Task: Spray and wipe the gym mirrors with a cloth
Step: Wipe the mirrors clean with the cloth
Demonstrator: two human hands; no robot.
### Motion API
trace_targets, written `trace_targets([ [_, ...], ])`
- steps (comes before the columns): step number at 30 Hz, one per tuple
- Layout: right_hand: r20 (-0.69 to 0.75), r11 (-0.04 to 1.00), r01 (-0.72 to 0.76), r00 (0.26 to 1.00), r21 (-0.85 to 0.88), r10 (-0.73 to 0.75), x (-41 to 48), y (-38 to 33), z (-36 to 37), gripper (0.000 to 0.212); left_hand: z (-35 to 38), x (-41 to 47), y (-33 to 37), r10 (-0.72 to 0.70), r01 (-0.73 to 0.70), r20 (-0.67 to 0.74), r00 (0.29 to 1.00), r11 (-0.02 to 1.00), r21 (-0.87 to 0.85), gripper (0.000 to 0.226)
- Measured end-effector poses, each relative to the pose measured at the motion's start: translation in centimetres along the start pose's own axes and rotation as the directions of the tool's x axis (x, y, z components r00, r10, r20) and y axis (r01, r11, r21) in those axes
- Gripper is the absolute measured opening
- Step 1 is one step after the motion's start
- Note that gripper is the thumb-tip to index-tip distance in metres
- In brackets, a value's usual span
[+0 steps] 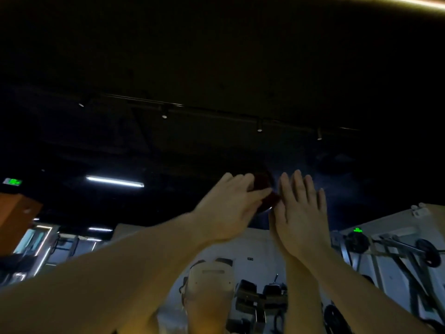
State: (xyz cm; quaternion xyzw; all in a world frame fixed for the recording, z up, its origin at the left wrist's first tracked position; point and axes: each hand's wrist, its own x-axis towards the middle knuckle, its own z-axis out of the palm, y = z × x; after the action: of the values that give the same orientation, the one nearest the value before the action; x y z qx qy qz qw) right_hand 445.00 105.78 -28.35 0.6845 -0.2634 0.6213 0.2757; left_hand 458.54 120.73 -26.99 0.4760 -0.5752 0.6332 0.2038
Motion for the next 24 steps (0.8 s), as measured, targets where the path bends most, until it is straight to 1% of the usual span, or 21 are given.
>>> trace_targets([
  [1,0.002,1.000,0.000,1.000,-0.009,0.000,0.0,0.0,0.1,0.067,-0.6,-0.7,-2.0,0.022,-0.023,0.008,1.000,0.999,0.023,0.051],
  [2,0.001,1.000,-0.001,1.000,-0.021,0.001,0.0,0.0,0.2,0.066,-1.3,-0.9,-4.5,0.001,-0.001,-0.005,1.000,0.998,0.059,0.052],
  [4,-0.017,0.999,-0.004,1.000,-0.048,0.004,0.0,-0.1,0.4,0.066,-3.1,-0.1,-9.7,-0.133,0.141,-0.056,0.990,0.971,0.191,0.054],
  [6,-0.028,0.998,-0.008,1.000,-0.068,0.006,0.0,-0.1,0.6,0.066,-4.4,1.3,-12.8,-0.319,0.326,-0.077,0.945,0.880,0.346,0.054],
  [7,-0.029,0.997,-0.010,1.000,-0.073,0.008,0.0,-0.1,0.7,0.066,-4.3,1.9,-12.9,-0.396,0.407,-0.108,0.912,0.839,0.362,0.052],
  [8,-0.025,0.997,-0.012,1.000,-0.073,0.011,0.0,-0.1,0.6,0.067,-3.9,2.5,-12.2,-0.441,0.469,-0.163,0.883,0.813,0.345,0.050],
  [9,-0.021,0.997,-0.013,1.000,-0.070,0.011,0.0,-0.1,0.5,0.067,-3.2,2.9,-10.8,-0.461,0.506,-0.212,0.862,0.808,0.300,0.048],
  [10,-0.019,0.998,-0.009,1.000,-0.068,0.008,0.0,-0.2,0.4,0.068,-2.3,3.1,-9.1,-0.456,0.507,-0.235,0.858,0.824,0.252,0.048],
  [11,-0.016,0.998,-0.003,1.000,-0.069,0.002,0.0,-0.2,0.3,0.068,-1.4,3.2,-7.2,-0.431,0.475,-0.227,0.873,0.855,0.207,0.049],
  [13,-0.012,0.998,-0.001,1.000,-0.061,0.001,-0.1,-0.1,0.1,0.068,0.0,3.1,-3.3,-0.334,0.353,-0.156,0.930,0.928,0.119,0.051],
  [15,-0.021,0.999,0.002,1.000,-0.040,-0.002,-0.1,-0.1,-0.1,0.069,0.6,1.8,-0.4,-0.194,0.197,-0.069,0.979,0.979,0.041,0.050],
  [16,-0.018,0.999,0.001,1.000,-0.033,-0.001,-0.2,-0.2,-0.1,0.070,0.6,0.8,0.3,-0.100,0.101,-0.037,0.994,0.995,0.023,0.050],
  [18,-0.004,1.000,-0.005,1.000,-0.023,0.005,-0.2,-0.1,-0.1,0.072,0.3,-1.1,-0.8,0.071,-0.072,0.009,0.997,0.996,0.046,0.050],
  [19,-0.001,1.000,-0.004,1.000,-0.025,0.004,-0.2,-0.1,-0.1,0.071,-0.3,-1.4,-2.3,0.099,-0.101,0.027,0.995,0.992,0.072,0.051],
  [20,-0.006,0.999,0.000,1.000,-0.036,0.000,-0.1,-0.1,-0.1,0.070,-0.9,-1.2,-4.2,0.084,-0.086,0.019,0.996,0.992,0.098,0.052],
  [21,-0.014,0.998,0.001,1.000,-0.055,-0.001,-0.1,-0.1,0.0,0.069,-1.5,-0.6,-6.2,0.040,-0.039,-0.006,0.999,0.992,0.117,0.052],
  [23,-0.021,0.997,-0.009,1.000,-0.076,0.007,-0.1,-0.1,0.1,0.068,-2.5,1.3,-9.0,-0.103,0.111,-0.055,0.993,0.976,0.186,0.051],
  [24,-0.016,0.997,-0.011,1.000,-0.076,0.010,-0.1,-0.2,0.2,0.068,-2.5,2.4,-9.7,-0.181,0.193,-0.071,0.981,0.951,0.243,0.052],
])
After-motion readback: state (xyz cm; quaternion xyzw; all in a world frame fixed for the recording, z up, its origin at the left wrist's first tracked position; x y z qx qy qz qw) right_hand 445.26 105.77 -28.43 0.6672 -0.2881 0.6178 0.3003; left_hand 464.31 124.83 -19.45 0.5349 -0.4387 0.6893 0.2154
